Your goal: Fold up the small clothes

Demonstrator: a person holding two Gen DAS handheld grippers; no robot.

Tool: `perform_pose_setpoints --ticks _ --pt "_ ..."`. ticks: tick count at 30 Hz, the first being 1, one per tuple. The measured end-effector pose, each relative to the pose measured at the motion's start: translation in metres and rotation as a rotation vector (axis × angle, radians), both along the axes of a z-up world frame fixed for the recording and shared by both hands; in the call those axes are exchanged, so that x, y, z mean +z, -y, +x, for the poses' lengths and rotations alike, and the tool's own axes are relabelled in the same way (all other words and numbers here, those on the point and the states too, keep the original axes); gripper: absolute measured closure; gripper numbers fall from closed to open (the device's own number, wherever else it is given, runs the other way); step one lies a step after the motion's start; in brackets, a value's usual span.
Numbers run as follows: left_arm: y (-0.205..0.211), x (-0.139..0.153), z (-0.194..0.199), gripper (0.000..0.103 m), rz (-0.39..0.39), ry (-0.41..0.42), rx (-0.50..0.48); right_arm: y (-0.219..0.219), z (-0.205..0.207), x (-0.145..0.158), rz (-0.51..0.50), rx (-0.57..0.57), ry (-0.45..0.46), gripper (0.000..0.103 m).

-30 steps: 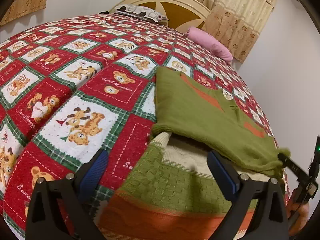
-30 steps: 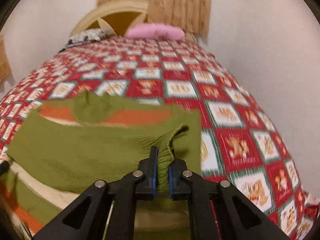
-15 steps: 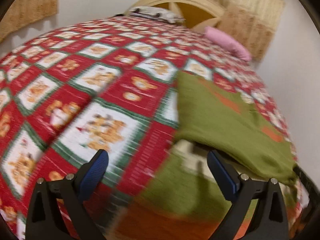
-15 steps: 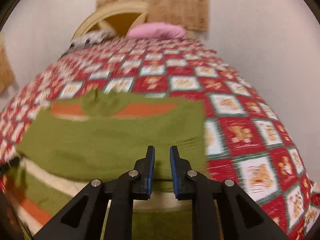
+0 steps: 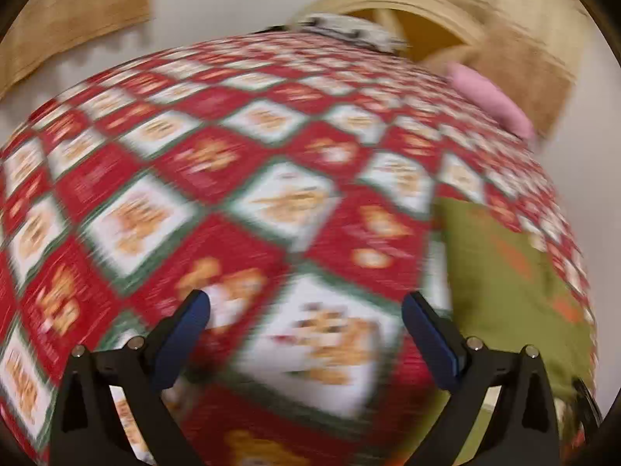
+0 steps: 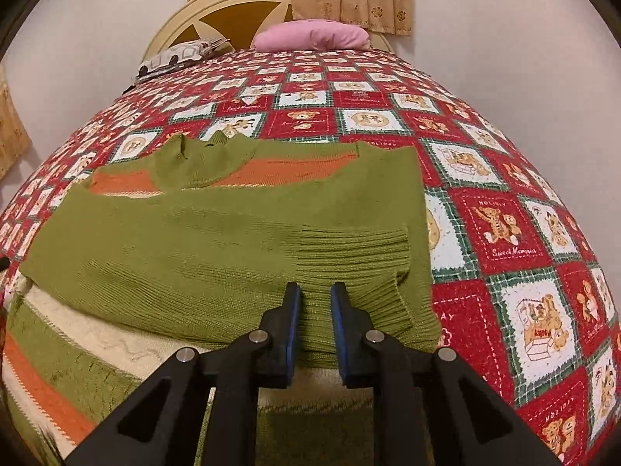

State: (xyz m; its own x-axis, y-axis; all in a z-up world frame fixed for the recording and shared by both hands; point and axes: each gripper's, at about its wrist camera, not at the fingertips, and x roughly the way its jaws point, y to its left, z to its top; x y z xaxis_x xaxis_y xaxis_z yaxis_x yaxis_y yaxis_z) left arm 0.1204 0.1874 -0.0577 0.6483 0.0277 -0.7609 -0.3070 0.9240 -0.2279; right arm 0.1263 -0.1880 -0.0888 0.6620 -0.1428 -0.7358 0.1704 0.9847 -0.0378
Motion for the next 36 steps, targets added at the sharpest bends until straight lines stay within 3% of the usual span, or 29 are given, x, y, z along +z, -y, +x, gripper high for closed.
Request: perform_pose_setpoints --ticks 4,7,10,11,14,17,20,23,27,36 --pt "0.043 0.021 0.028 0.001 -0.011 0.064 -0.158 0.001 0.001 0.0 0.007 0.0 0.002 0.086" --pt "0.073 0.02 0.057 0.001 0.026 0.023 -0.217 0.002 0.0 0.0 0.004 0.0 0.001 0.086" --pt "0.091 -0.004 0.077 0.0 0.192 -0.076 -0.174 0.002 0.0 0.0 0.009 0.0 0.002 0.086" --pt "0.088 -0.015 0.08 0.0 0.216 -0.097 -0.159 0.002 0.0 0.0 0.012 0.001 0.003 0.086" --pt "0.067 -0.021 0.077 0.0 0.114 -0.086 -0.125 0.003 0.001 -0.001 0.021 0.003 0.005 0.086" --pt "0.068 -0.021 0.08 0.0 0.135 -0.093 -0.129 0.005 0.002 -0.001 0.034 0.004 0.006 0.085" --pt "0.068 -0.014 0.075 0.0 0.093 -0.093 -0.161 0.013 -0.002 0.004 0.086 -0.001 0.009 0.085" --pt "0.07 0.007 0.055 0.0 0.117 -0.043 -0.23 0.022 -0.024 0.023 0.076 -0.039 0.031 0.085" --pt "0.062 0.025 0.009 0.0 0.179 0.038 -0.359 0.034 -0.088 0.058 -0.072 -0.103 0.076 0.083" --pt "0.03 0.028 -0.099 0.0 0.071 0.079 -0.538 0.033 -0.24 0.089 -0.067 -0.018 0.085 0.078"
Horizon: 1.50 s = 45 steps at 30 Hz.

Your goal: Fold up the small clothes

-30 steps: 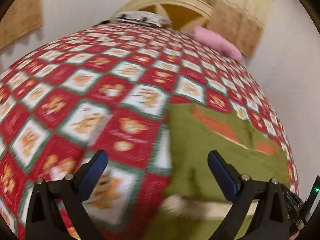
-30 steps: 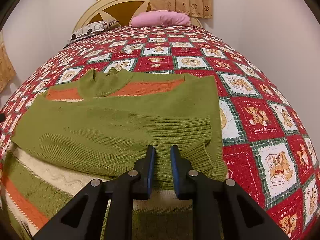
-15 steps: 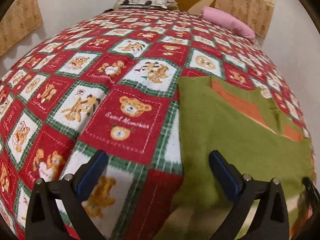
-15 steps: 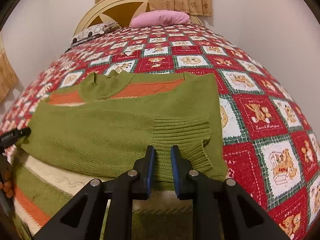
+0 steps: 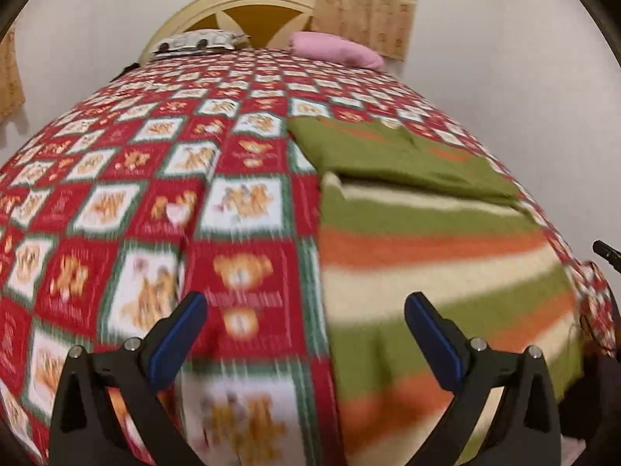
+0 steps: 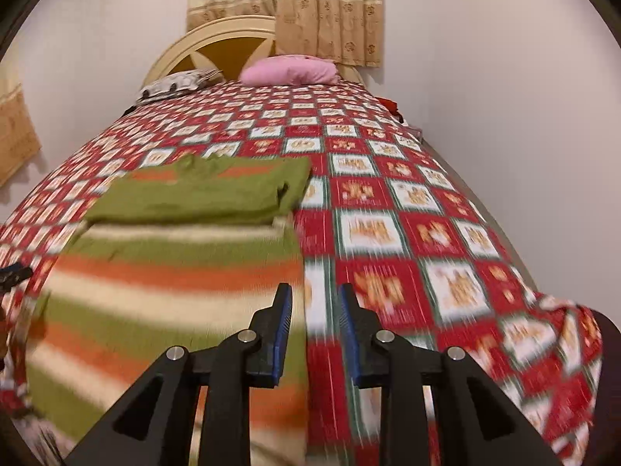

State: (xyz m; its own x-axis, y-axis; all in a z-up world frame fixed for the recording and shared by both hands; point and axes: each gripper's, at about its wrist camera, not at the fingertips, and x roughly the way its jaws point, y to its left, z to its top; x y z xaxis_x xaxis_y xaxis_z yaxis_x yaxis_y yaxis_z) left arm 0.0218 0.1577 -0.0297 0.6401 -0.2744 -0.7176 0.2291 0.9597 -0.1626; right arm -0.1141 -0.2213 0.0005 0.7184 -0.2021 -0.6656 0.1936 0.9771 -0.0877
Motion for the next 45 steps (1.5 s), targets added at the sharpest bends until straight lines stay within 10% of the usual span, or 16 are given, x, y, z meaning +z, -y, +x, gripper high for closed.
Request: perform_pose_setpoints --ticks 8,10,12,18,29,34,38,40,45 --pt "0.019 -0.006 -0.065 0.0 -0.023 -0.029 -0.147 -0.015 -0.075 0.001 0.071 0.137 -0.053 0.074" --pt "0.022 -0.01 -0.077 0.0 -0.028 -0.037 -0.172 -0.016 -0.086 -0.009 0.098 0.134 -0.057 0.049" --pt "0.025 -0.017 -0.086 0.0 -0.035 -0.059 -0.176 -0.016 -0.09 -0.024 0.154 0.127 -0.059 0.045" --pt "0.015 -0.034 -0.102 0.0 -0.174 -0.16 -0.153 -0.035 -0.085 -0.072 0.174 0.15 -0.17 0.045" --pt "0.022 -0.038 -0.122 0.005 -0.116 -0.163 -0.162 -0.059 -0.079 -0.101 0.017 0.184 -0.272 0.067" --pt "0.027 -0.037 -0.125 0.024 -0.12 -0.182 -0.205 -0.041 -0.078 -0.097 0.076 0.143 -0.3 0.098" --pt "0.026 -0.034 -0.123 0.046 -0.123 -0.187 -0.203 -0.032 -0.082 -0.091 0.178 0.144 -0.287 0.1" --pt "0.022 -0.035 -0.119 0.077 -0.155 -0.214 -0.196 -0.033 -0.083 -0.086 0.185 0.152 -0.28 0.1" --pt "0.019 -0.034 -0.116 0.088 -0.178 -0.223 -0.188 -0.033 -0.079 -0.069 0.269 0.182 -0.225 0.1"
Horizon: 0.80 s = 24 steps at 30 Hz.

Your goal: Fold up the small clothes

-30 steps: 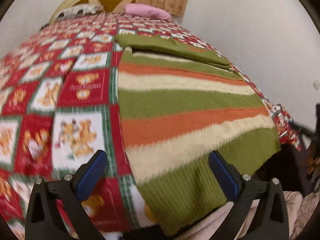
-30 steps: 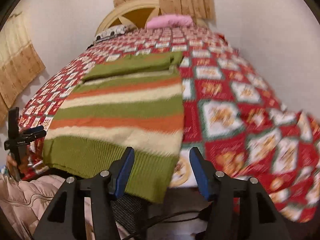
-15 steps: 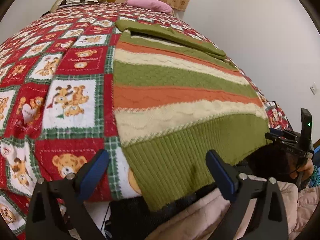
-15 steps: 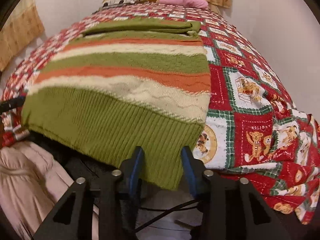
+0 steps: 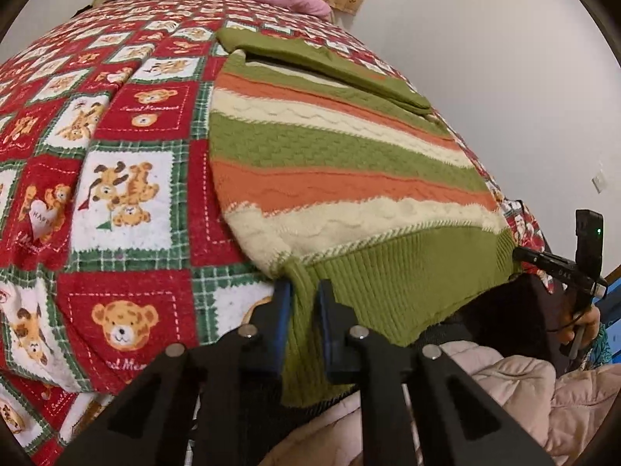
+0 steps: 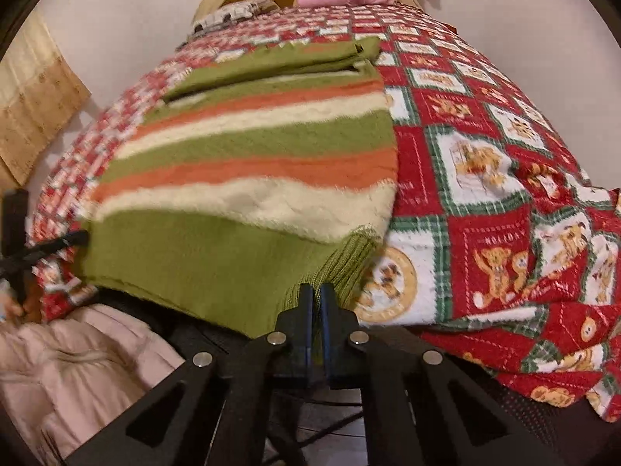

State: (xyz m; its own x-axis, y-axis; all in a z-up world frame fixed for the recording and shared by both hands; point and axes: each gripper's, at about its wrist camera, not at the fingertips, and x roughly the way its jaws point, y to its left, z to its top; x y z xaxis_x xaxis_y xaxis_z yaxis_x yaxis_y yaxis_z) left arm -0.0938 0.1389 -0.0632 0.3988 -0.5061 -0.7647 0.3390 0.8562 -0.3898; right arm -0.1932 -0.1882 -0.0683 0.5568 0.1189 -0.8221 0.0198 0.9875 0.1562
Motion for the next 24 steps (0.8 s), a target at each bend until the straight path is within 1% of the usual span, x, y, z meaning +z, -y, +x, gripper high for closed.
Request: perform_pose_setpoints --ticks 3,5,9,11,13,15,17,18,20,21,22,23,24 --pt "0.004 0.005 0.002 0.088 -0.014 0.007 -0.01 0.0 0.009 0.016 0.069 0.01 0.047 0.1" --pt "0.009 0.01 0.007 0.088 -0.016 0.017 -0.022 0.0 0.02 0.023 0.093 0.012 0.07 0.1" --pt "0.017 0.026 0.026 0.088 -0.035 0.05 -0.04 0.007 0.056 0.04 0.104 -0.002 0.123 0.1" --pt "0.021 0.035 0.038 0.088 -0.032 0.077 -0.041 0.011 0.072 0.047 0.108 -0.012 0.149 0.1" --pt "0.023 0.046 0.055 0.088 -0.021 0.11 -0.032 0.02 0.096 0.051 0.121 -0.048 0.171 0.1" --pt "0.021 0.053 0.067 0.088 0.009 0.132 -0.015 0.029 0.115 0.051 0.108 -0.091 0.186 0.101" --pt "0.017 0.061 0.079 0.088 0.025 0.152 -0.013 0.039 0.135 0.045 0.11 -0.143 0.185 0.103" --pt "0.012 0.063 0.081 0.087 0.027 0.157 -0.018 0.044 0.147 0.038 0.087 -0.183 0.175 0.103" --pt "0.002 0.068 0.083 0.078 0.051 0.18 -0.025 0.053 0.159 0.03 0.05 -0.218 0.155 0.103" --pt "-0.002 0.069 0.082 0.067 0.065 0.189 -0.027 0.058 0.163 0.023 0.047 -0.233 0.138 0.103" --pt "-0.008 0.07 0.079 0.053 0.08 0.196 -0.033 0.062 0.165 0.017 0.048 -0.248 0.123 0.103" --pt "-0.013 0.07 0.075 0.047 0.094 0.2 -0.047 0.065 0.163 0.013 0.057 -0.256 0.118 0.103" --pt "-0.016 0.069 0.071 0.037 0.109 0.202 -0.065 0.065 0.16 0.012 0.074 -0.248 0.124 0.103"
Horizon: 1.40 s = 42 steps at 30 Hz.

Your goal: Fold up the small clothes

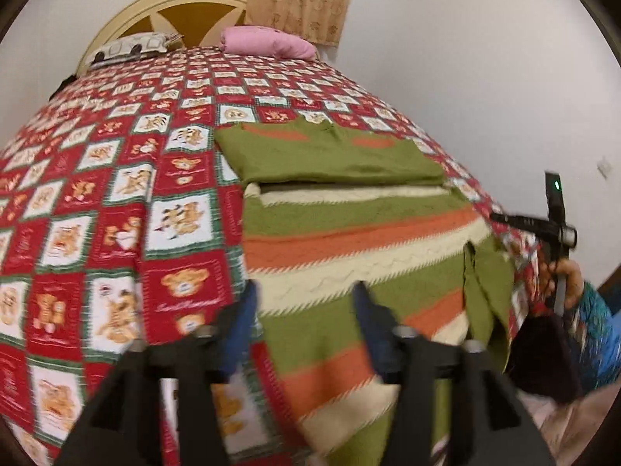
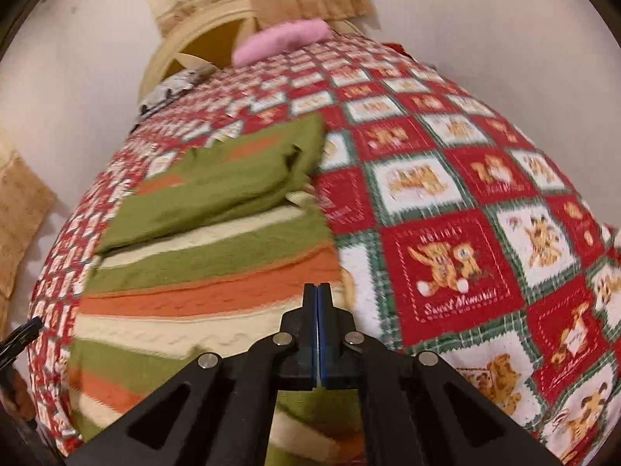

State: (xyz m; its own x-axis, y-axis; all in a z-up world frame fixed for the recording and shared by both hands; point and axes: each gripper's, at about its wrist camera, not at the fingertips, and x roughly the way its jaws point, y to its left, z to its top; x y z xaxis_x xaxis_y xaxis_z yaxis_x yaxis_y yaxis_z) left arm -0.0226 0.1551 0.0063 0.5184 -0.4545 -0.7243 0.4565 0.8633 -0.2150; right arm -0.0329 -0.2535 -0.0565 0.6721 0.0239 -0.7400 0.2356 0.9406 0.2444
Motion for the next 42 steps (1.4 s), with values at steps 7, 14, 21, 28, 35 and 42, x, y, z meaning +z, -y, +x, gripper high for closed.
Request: perform_pose_setpoints --ticks 7,14,21,28,35,42 --pt "-0.004 -0.022 -0.035 0.029 0.025 -0.097 -0.101 -0.02 -0.031 0.007 0.043 0.159 0.042 0.099" --pt "0.019 -0.039 -0.041 0.029 -0.015 -0.125 -0.081 -0.074 -0.024 -0.008 -0.142 0.376 -0.015 0.026" --pt "0.001 -0.026 -0.045 0.029 -0.032 -0.094 -0.024 -0.123 -0.018 -0.034 -0.385 0.629 -0.099 0.04" --pt "-0.016 -0.026 -0.04 0.029 -0.028 -0.086 0.021 -0.119 -0.026 0.005 -0.436 0.626 -0.002 0.093" --pt "-0.019 -0.019 -0.013 0.029 -0.062 -0.066 0.006 -0.017 0.036 0.012 -0.008 0.159 0.055 0.093" --pt "-0.016 -0.024 -0.011 0.029 -0.079 -0.094 -0.091 -0.01 0.044 -0.021 0.006 0.083 0.0 0.093"
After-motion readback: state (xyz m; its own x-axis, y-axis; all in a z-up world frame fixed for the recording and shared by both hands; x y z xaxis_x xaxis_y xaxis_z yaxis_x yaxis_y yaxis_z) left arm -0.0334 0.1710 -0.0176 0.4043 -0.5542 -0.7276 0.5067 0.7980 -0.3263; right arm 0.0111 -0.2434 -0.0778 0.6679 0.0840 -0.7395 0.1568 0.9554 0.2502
